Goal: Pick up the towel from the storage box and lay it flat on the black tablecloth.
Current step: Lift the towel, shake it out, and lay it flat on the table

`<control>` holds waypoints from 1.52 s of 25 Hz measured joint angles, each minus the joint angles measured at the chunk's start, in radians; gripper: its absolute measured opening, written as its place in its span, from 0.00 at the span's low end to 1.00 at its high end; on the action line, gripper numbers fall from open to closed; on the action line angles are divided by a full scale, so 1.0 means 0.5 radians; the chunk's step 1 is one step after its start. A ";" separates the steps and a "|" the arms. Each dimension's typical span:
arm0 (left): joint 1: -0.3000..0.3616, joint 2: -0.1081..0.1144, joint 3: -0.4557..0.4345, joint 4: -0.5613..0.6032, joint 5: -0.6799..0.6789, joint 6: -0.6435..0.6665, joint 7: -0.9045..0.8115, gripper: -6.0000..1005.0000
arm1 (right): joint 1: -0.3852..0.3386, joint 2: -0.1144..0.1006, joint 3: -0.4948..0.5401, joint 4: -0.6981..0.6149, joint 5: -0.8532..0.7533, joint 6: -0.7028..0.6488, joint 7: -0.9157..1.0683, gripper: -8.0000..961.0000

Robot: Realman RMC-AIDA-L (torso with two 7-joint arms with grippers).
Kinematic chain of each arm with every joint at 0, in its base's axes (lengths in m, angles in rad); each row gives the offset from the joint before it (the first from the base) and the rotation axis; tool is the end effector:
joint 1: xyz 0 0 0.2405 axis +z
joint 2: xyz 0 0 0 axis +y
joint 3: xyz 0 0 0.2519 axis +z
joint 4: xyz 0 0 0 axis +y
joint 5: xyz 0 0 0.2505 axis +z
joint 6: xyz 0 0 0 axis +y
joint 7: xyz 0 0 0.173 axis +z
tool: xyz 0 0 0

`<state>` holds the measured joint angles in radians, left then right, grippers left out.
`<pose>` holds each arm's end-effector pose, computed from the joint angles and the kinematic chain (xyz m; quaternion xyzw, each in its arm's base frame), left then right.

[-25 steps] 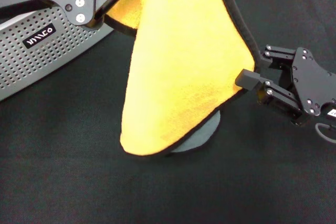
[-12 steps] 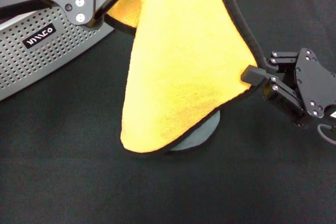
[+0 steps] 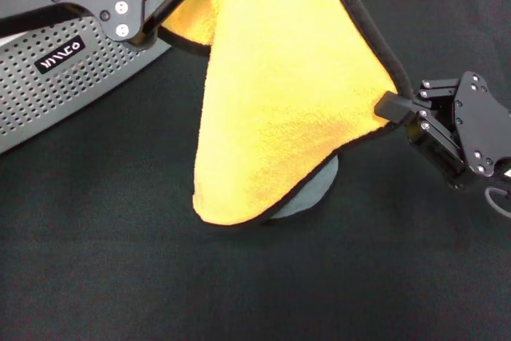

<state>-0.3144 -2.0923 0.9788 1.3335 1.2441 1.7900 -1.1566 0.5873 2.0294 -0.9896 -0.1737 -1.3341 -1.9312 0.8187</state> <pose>-0.1168 0.3235 0.1075 -0.8525 0.2247 -0.4255 0.2039 0.2078 0.3125 -0.0341 -0.8464 0.0320 0.5258 0.0786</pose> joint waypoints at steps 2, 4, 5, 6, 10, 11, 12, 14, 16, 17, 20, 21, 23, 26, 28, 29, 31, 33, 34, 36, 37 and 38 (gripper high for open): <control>0.000 0.001 0.000 -0.050 0.009 0.001 0.000 0.02 | -0.011 0.000 0.004 -0.002 0.002 0.024 0.012 0.02; 0.000 0.002 0.002 -0.118 0.040 0.002 0.000 0.02 | -0.022 0.000 0.006 -0.009 0.012 0.043 0.019 0.02; 0.000 0.002 0.002 -0.155 0.060 0.002 0.000 0.02 | -0.026 0.000 0.007 -0.011 0.018 0.047 0.022 0.02; 0.000 0.002 0.003 -0.184 0.074 0.002 0.000 0.02 | -0.030 0.000 0.007 -0.012 0.029 0.049 0.025 0.02; 0.002 0.000 0.006 -0.309 0.165 0.003 0.001 0.02 | -0.044 -0.008 0.007 -0.023 0.107 0.032 0.042 0.02; 0.006 0.000 0.006 -0.347 0.185 0.003 0.006 0.02 | -0.049 -0.011 0.007 -0.037 0.132 0.030 0.059 0.02; 0.011 -0.001 0.006 -0.378 0.200 0.003 0.015 0.02 | -0.060 -0.013 0.006 -0.061 0.157 0.029 0.081 0.02; 0.019 -0.004 0.014 -0.476 0.218 0.003 0.063 0.02 | -0.093 -0.016 0.007 -0.140 0.202 0.029 0.128 0.02; 0.020 -0.002 0.045 -0.585 0.222 0.003 0.120 0.02 | -0.139 -0.017 0.007 -0.276 0.249 0.033 0.195 0.02; 0.021 -0.001 0.062 -0.630 0.226 0.003 0.144 0.02 | -0.152 -0.016 0.006 -0.326 0.260 0.037 0.223 0.02; 0.019 0.002 0.121 -0.734 0.279 0.003 0.182 0.02 | -0.176 -0.017 0.007 -0.583 0.302 0.087 0.393 0.02; 0.015 0.001 0.135 -0.749 0.303 0.002 0.187 0.02 | -0.169 -0.019 0.006 -0.636 0.307 0.107 0.439 0.02; 0.006 -0.001 0.186 -0.776 0.345 -0.002 0.200 0.02 | -0.148 -0.022 0.004 -0.762 0.310 0.159 0.521 0.02; 0.001 -0.002 0.284 -0.801 0.356 -0.006 0.211 0.02 | -0.114 -0.018 -0.013 -0.951 0.304 0.250 0.617 0.02; -0.004 -0.002 0.326 -0.825 0.356 -0.006 0.217 0.02 | -0.068 -0.018 -0.027 -1.018 0.297 0.295 0.664 0.02; -0.004 -0.002 0.326 -0.825 0.356 -0.006 0.217 0.02 | -0.027 -0.020 -0.037 -1.039 0.294 0.314 0.687 0.02; -0.040 -0.003 0.375 -0.925 0.370 -0.009 0.251 0.02 | 0.026 -0.021 -0.042 -1.059 0.288 0.333 0.710 0.02; -0.057 -0.003 0.382 -0.957 0.373 -0.009 0.257 0.02 | 0.054 -0.021 -0.042 -1.071 0.282 0.347 0.718 0.02; -0.071 -0.004 0.388 -0.985 0.376 -0.009 0.260 0.03 | 0.095 -0.021 -0.043 -1.099 0.268 0.370 0.721 0.02; -0.103 -0.003 0.396 -1.054 0.392 -0.011 0.264 0.03 | 0.110 -0.020 -0.044 -1.120 0.265 0.376 0.723 0.02; -0.103 -0.003 0.396 -1.054 0.392 -0.011 0.264 0.03 | 0.123 -0.020 -0.045 -1.137 0.263 0.380 0.726 0.02; -0.115 -0.003 0.396 -1.078 0.400 -0.014 0.265 0.03 | 0.132 -0.020 -0.047 -1.150 0.263 0.383 0.729 0.02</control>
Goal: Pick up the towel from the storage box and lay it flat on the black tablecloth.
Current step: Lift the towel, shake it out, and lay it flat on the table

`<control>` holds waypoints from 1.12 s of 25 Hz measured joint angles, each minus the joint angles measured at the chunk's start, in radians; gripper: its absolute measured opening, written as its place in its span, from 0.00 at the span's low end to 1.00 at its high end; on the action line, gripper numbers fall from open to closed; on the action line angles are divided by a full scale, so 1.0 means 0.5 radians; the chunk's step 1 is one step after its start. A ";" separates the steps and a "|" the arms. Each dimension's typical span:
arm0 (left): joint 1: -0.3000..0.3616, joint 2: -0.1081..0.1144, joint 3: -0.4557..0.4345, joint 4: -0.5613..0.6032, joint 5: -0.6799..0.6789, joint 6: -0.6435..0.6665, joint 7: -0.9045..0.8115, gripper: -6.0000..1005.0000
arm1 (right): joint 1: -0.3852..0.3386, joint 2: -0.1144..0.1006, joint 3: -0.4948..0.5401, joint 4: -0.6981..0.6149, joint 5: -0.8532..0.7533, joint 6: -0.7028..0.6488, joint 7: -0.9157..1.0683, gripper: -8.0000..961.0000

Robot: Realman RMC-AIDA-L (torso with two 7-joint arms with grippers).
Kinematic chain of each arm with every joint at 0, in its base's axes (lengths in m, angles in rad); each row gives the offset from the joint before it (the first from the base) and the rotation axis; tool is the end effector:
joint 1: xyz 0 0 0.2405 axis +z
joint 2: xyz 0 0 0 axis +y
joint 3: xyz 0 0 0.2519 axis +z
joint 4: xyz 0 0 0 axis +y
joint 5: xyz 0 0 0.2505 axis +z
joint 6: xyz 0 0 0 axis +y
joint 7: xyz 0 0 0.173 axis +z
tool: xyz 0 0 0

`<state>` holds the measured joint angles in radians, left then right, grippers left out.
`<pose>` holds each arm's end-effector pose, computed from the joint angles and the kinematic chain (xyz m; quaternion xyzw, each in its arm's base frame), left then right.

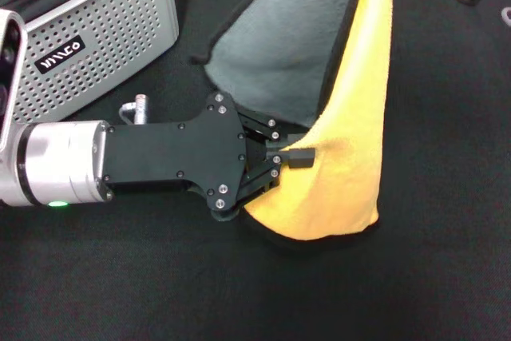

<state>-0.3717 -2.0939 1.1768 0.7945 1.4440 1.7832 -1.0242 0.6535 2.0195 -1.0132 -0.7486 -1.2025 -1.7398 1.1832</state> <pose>-0.1903 0.3095 -0.0311 -0.9148 0.0516 -0.3975 0.0502 0.1034 0.3943 0.0506 -0.8550 -0.0815 0.5011 0.1057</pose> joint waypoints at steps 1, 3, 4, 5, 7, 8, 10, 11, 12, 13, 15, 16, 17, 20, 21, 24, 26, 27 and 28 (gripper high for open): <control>-0.008 0.000 0.000 -0.014 0.005 -0.004 0.001 0.04 | 0.004 0.000 0.000 -0.007 0.000 0.001 0.003 0.03; -0.027 -0.001 0.001 -0.045 0.007 -0.015 0.008 0.04 | 0.014 -0.001 -0.002 -0.039 0.000 0.004 0.012 0.03; -0.027 -0.001 0.001 -0.045 0.007 -0.015 0.008 0.05 | 0.013 -0.001 -0.002 -0.057 0.000 0.006 0.013 0.03; -0.045 -0.002 0.001 -0.091 0.004 -0.034 0.023 0.05 | 0.010 -0.001 -0.002 -0.077 0.000 0.010 0.014 0.03; -0.052 -0.003 -0.003 -0.114 -0.004 -0.045 0.028 0.05 | 0.006 0.000 -0.002 -0.109 0.002 0.023 0.015 0.03; -0.057 -0.003 -0.003 -0.121 -0.007 -0.056 0.032 0.06 | 0.005 0.000 -0.002 -0.118 0.003 0.028 0.015 0.03; -0.062 -0.005 -0.002 -0.131 -0.009 -0.069 0.041 0.07 | 0.007 -0.001 -0.001 -0.127 0.007 0.033 0.015 0.03; -0.064 -0.005 0.000 -0.138 -0.009 -0.073 0.045 0.07 | 0.011 -0.002 0.001 -0.129 0.011 0.034 0.016 0.03; -0.067 -0.006 0.000 -0.144 -0.009 -0.074 0.048 0.08 | 0.012 -0.002 0.003 -0.132 0.014 0.034 0.016 0.03; -0.072 -0.006 -0.002 -0.156 -0.010 -0.075 0.051 0.08 | 0.014 -0.003 0.006 -0.141 0.018 0.034 0.016 0.03; -0.082 -0.006 -0.007 -0.176 -0.011 -0.077 0.054 0.09 | 0.014 -0.003 0.008 -0.164 0.021 0.034 0.016 0.03; -0.088 -0.006 -0.011 -0.190 -0.012 -0.078 0.057 0.10 | 0.011 -0.004 0.009 -0.184 0.022 0.034 0.016 0.03; -0.094 -0.005 -0.015 -0.206 -0.012 -0.078 0.064 0.10 | 0.008 -0.003 0.010 -0.199 0.022 0.034 0.017 0.03; -0.098 -0.004 -0.020 -0.224 -0.012 -0.086 0.079 0.11 | 0.000 -0.001 0.016 -0.243 0.025 0.034 0.017 0.03; -0.098 -0.004 -0.020 -0.224 -0.012 -0.092 0.080 0.11 | -0.001 -0.001 0.019 -0.251 0.029 0.034 0.017 0.03; -0.098 -0.003 -0.018 -0.224 -0.010 -0.104 0.081 0.11 | -0.001 -0.003 0.028 -0.261 0.052 0.034 0.014 0.04; -0.097 -0.003 -0.016 -0.224 -0.007 -0.106 0.082 0.11 | -0.002 -0.004 0.033 -0.267 0.072 0.034 0.008 0.04; -0.097 -0.003 -0.016 -0.224 -0.007 -0.106 0.082 0.11 | -0.003 -0.004 0.041 -0.274 0.080 0.034 0.006 0.04; -0.097 -0.003 -0.015 -0.224 -0.007 -0.107 0.082 0.11 | -0.004 -0.005 0.050 -0.281 0.087 0.033 0.004 0.04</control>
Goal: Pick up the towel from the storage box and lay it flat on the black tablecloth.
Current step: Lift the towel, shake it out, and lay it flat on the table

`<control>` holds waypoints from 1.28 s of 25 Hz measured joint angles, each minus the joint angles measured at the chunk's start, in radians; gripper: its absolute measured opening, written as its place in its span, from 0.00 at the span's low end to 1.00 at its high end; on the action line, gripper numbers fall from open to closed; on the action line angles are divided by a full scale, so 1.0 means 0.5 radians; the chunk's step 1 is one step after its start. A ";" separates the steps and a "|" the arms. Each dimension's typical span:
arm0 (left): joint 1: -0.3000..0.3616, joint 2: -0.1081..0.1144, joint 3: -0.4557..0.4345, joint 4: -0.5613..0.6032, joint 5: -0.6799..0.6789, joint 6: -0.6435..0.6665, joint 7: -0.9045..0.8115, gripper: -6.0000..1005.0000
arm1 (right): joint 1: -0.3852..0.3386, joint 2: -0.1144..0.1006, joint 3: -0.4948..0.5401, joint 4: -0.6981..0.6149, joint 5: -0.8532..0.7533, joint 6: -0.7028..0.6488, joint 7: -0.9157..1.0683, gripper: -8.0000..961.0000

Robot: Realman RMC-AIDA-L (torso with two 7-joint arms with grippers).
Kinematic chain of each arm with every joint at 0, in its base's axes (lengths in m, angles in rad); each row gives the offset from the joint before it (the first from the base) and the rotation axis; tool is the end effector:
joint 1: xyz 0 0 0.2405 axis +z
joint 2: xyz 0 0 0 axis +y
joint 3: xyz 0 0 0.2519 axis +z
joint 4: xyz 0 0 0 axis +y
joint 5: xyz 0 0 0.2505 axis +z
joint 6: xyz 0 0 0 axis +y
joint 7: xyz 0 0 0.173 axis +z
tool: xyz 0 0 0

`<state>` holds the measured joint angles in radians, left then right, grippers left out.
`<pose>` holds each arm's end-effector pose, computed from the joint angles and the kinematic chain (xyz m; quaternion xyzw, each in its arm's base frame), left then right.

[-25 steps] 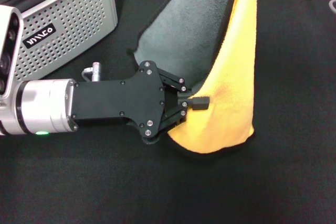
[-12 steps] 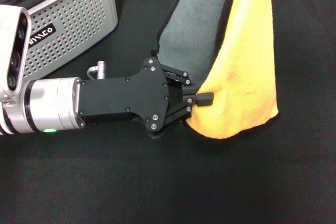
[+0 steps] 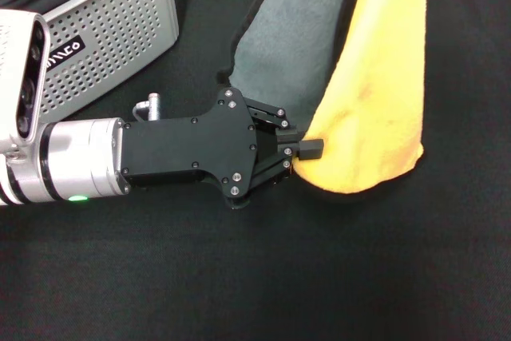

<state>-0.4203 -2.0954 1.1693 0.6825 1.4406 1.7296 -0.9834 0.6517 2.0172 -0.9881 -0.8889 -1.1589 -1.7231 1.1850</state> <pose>-0.1954 0.3191 -0.0469 -0.9156 0.0277 -0.3962 0.0628 0.0777 0.3959 0.0835 -0.8369 -0.1453 0.5092 0.1387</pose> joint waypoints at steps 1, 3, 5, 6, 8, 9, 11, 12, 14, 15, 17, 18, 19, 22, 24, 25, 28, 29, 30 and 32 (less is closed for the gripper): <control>0.000 0.000 0.000 0.000 0.001 -0.001 0.000 0.11 | -0.001 0.000 0.014 -0.005 0.005 -0.003 -0.001 0.04; 0.000 0.000 0.002 0.000 0.001 -0.001 -0.001 0.11 | -0.001 -0.002 0.031 -0.008 0.014 -0.009 -0.002 0.04; 0.000 0.000 0.005 -0.003 0.000 -0.002 -0.012 0.11 | -0.001 -0.005 0.046 -0.015 0.023 -0.012 -0.002 0.04; -0.005 0.000 0.006 -0.015 0.000 -0.002 -0.019 0.11 | -0.001 -0.006 0.058 -0.022 0.024 -0.013 -0.003 0.04; -0.026 0.003 0.005 -0.049 -0.001 -0.001 -0.032 0.11 | -0.001 -0.006 0.071 -0.031 0.024 -0.016 -0.005 0.04; -0.042 0.005 0.004 -0.073 -0.001 -0.001 -0.044 0.11 | -0.001 -0.006 0.076 -0.033 0.024 -0.018 -0.010 0.04; -0.076 0.008 0.001 -0.120 0.000 0.003 -0.077 0.11 | -0.002 -0.006 0.079 -0.038 0.024 -0.018 -0.018 0.04; -0.091 0.009 0.001 -0.138 0.003 0.004 -0.090 0.11 | -0.002 -0.006 0.080 -0.044 0.024 -0.019 -0.024 0.04; -0.119 0.010 0.004 -0.168 0.009 0.006 -0.106 0.11 | -0.002 -0.004 0.080 -0.049 0.024 -0.019 -0.028 0.04; -0.130 0.010 0.007 -0.179 0.010 0.008 -0.109 0.11 | -0.002 -0.003 0.080 -0.050 0.024 -0.020 -0.033 0.04; -0.136 0.009 0.010 -0.187 0.013 0.009 -0.119 0.11 | -0.001 -0.002 0.080 -0.050 0.024 -0.020 -0.045 0.05; -0.137 0.009 0.011 -0.188 0.014 0.009 -0.122 0.11 | -0.001 -0.001 0.080 -0.050 0.025 -0.020 -0.050 0.05; -0.138 0.008 0.011 -0.195 0.017 0.010 -0.128 0.11 | -0.001 -0.001 0.080 -0.051 0.029 -0.021 -0.052 0.05; -0.149 0.008 0.011 -0.223 0.027 0.011 -0.132 0.11 | -0.010 -0.002 0.080 -0.052 0.054 -0.021 -0.055 0.05; -0.152 0.007 0.012 -0.236 0.036 0.012 -0.132 0.11 | -0.016 -0.003 0.080 -0.054 0.067 -0.021 -0.058 0.05; -0.153 0.007 0.013 -0.241 0.039 0.013 -0.132 0.11 | -0.018 -0.003 0.080 -0.054 0.071 -0.021 -0.060 0.05; -0.155 0.005 0.014 -0.250 0.040 0.014 -0.132 0.11 | -0.020 -0.003 0.080 -0.055 0.073 -0.025 -0.065 0.05; -0.156 0.005 0.015 -0.251 0.040 0.014 -0.132 0.11 | -0.020 -0.003 0.080 -0.054 0.074 -0.028 -0.068 0.05; -0.156 0.005 0.015 -0.252 0.040 0.014 -0.132 0.11 | -0.021 -0.003 0.080 -0.052 0.076 -0.032 -0.072 0.05; -0.156 0.005 0.015 -0.253 0.040 0.017 -0.132 0.11 | -0.022 -0.002 0.080 -0.045 0.079 -0.039 -0.076 0.05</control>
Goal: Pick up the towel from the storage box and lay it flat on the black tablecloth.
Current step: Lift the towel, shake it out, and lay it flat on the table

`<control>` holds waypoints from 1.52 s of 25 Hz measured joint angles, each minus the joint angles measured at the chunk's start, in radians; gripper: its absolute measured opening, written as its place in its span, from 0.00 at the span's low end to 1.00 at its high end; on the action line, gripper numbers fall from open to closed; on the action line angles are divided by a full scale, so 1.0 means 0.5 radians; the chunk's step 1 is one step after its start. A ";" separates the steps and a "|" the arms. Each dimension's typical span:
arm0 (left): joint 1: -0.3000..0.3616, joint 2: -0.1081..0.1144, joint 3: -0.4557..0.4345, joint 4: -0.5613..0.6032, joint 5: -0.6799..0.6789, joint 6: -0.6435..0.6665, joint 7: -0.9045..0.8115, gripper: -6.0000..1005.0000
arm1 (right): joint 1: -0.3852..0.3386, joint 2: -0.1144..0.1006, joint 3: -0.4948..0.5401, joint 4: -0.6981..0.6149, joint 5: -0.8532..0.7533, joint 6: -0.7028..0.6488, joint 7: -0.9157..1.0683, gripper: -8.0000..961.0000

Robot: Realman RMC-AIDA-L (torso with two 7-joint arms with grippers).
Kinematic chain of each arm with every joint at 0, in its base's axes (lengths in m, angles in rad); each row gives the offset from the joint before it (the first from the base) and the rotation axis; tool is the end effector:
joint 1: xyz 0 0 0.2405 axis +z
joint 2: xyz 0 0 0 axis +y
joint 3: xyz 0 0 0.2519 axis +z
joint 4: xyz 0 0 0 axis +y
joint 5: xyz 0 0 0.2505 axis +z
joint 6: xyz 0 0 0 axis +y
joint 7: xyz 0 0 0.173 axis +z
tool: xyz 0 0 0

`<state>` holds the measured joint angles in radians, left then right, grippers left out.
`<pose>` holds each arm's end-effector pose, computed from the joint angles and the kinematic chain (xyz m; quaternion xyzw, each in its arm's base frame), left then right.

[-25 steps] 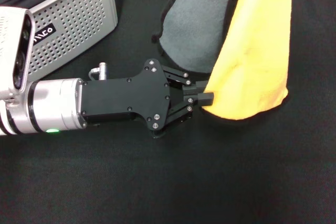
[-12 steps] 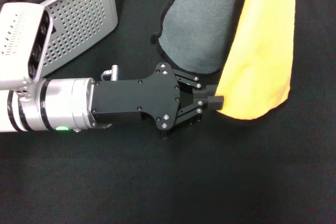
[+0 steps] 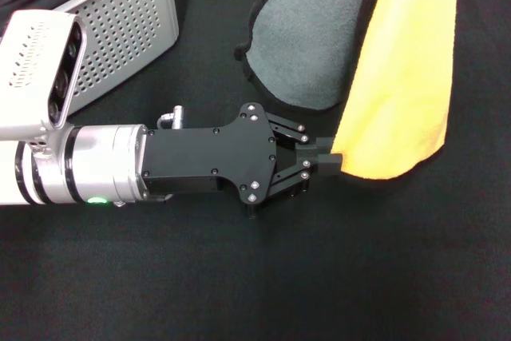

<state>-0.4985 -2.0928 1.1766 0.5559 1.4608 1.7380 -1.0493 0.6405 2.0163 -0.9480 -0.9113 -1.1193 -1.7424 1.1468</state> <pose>-0.1916 0.3182 -0.0655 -0.9173 -0.0254 -0.3974 0.0088 0.0787 0.3933 0.1024 -0.8158 -0.1728 0.5257 0.1681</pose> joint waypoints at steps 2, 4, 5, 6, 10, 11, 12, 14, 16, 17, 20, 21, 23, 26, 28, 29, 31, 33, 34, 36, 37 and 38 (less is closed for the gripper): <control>0.000 0.002 0.000 -0.001 0.000 0.005 -0.005 0.11 | -0.005 0.000 0.000 0.004 0.002 -0.003 -0.002 0.05; -0.002 0.005 0.001 0.001 0.000 0.008 -0.034 0.11 | -0.022 0.002 0.000 0.002 0.003 -0.003 -0.002 0.05; -0.002 0.007 0.001 0.003 0.000 0.009 -0.049 0.08 | -0.031 0.003 0.000 0.001 0.006 -0.003 -0.002 0.05; -0.004 0.008 0.002 0.007 0.005 0.009 -0.065 0.06 | -0.041 0.003 0.000 0.001 0.010 -0.006 -0.003 0.06; -0.008 0.010 -0.005 0.015 0.020 0.009 -0.101 0.03 | -0.114 0.003 0.003 0.000 0.037 -0.032 -0.011 0.06; -0.006 0.010 -0.014 0.016 0.009 0.009 -0.116 0.03 | -0.139 0.002 0.003 0.000 0.042 -0.040 -0.012 0.06; -0.001 0.012 -0.019 0.017 -0.007 0.009 -0.126 0.03 | -0.165 0.001 0.003 0.002 0.045 -0.046 -0.012 0.06; 0.008 0.019 -0.023 0.019 -0.041 0.015 -0.143 0.03 | -0.237 -0.002 0.003 0.011 0.047 -0.073 -0.013 0.06; 0.034 0.039 -0.040 0.032 -0.101 0.043 -0.155 0.03 | -0.316 -0.002 0.002 0.029 0.044 -0.114 -0.014 0.06; 0.050 0.048 -0.066 0.037 -0.127 0.067 -0.157 0.03 | -0.375 -0.001 0.002 0.049 0.039 -0.148 -0.014 0.06; 0.088 0.079 -0.178 0.045 -0.177 0.165 -0.162 0.03 | -0.516 0.000 0.002 0.147 0.036 -0.243 -0.024 0.06; 0.103 0.111 -0.274 0.047 -0.182 0.268 -0.183 0.02 | -0.554 0.000 0.003 0.179 0.036 -0.270 -0.032 0.06; 0.110 0.133 -0.322 0.051 -0.182 0.330 -0.199 0.02 | -0.635 -0.001 0.003 0.252 0.036 -0.311 -0.055 0.06; 0.138 0.175 -0.355 0.127 -0.183 0.443 -0.237 0.02 | -0.703 -0.002 0.003 0.362 0.037 -0.348 -0.099 0.06; 0.170 0.183 -0.343 0.242 -0.167 0.495 -0.284 0.02 | -0.719 -0.003 0.003 0.436 0.036 -0.382 -0.117 0.07; 0.182 0.185 -0.336 0.304 -0.151 0.528 -0.310 0.02 | -0.723 -0.004 0.003 0.481 0.034 -0.408 -0.122 0.07; 0.199 0.192 -0.319 0.384 -0.135 0.568 -0.352 0.02 | -0.724 -0.006 0.003 0.548 0.031 -0.453 -0.127 0.07; 0.226 0.217 -0.267 0.490 -0.130 0.593 -0.414 0.02 | -0.726 -0.008 -0.002 0.603 0.028 -0.507 -0.127 0.07; 0.238 0.229 -0.240 0.522 -0.135 0.593 -0.435 0.02 | -0.729 -0.010 -0.006 0.626 0.027 -0.537 -0.124 0.07; 0.266 0.273 -0.143 0.593 -0.183 0.597 -0.490 0.02 | -0.735 -0.012 -0.012 0.652 0.025 -0.588 -0.112 0.07; 0.272 0.291 -0.106 0.608 -0.210 0.597 -0.505 0.02 | -0.739 -0.014 -0.016 0.666 0.016 -0.623 -0.096 0.07; 0.279 0.321 -0.046 0.624 -0.269 0.599 -0.523 0.02 | -0.739 -0.016 -0.017 0.671 0.003 -0.643 -0.086 0.07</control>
<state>-0.3588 -1.9324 1.1533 0.8678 1.3264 2.0373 -1.3107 0.2710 2.0083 -0.9564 -0.5755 -1.1177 -2.0639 1.1040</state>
